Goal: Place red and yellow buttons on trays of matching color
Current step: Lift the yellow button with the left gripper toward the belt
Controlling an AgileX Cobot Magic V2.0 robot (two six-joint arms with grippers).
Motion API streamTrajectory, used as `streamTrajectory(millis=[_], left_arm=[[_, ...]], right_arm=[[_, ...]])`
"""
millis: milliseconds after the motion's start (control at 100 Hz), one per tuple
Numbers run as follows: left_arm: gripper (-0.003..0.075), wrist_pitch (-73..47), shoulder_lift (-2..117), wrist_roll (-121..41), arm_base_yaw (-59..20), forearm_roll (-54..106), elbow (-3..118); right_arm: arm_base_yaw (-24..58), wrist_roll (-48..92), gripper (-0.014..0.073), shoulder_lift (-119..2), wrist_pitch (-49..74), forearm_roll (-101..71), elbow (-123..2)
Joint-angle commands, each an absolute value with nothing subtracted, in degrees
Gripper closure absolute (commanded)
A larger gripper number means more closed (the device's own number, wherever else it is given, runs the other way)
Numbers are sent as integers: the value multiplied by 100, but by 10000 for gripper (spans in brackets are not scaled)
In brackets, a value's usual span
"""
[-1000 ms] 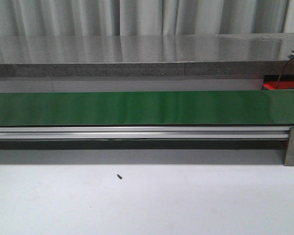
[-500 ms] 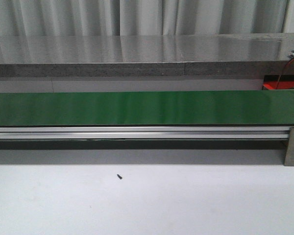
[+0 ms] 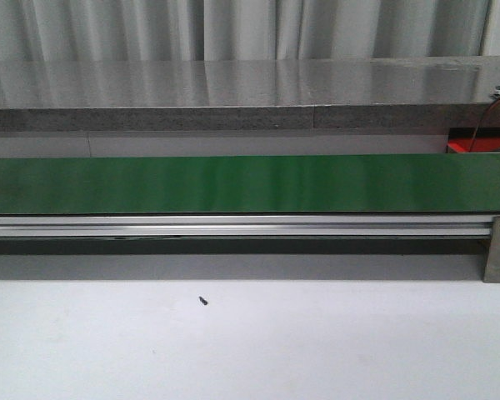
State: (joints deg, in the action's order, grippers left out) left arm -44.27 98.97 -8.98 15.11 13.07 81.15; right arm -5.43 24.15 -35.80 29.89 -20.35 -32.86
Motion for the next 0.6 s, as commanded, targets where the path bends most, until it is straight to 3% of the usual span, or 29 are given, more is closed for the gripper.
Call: streamTrajectory(millis=[0,590], left_arm=[[164,-3963,9506,-907,1622,1417,8313],[164,-3137,9626,-785,4026,917,8313]], right_arm=[[-545,2450,662,-3564,2641,-2143,-3421],[-545,2450,662,-3564,2641,-2143,-3421]])
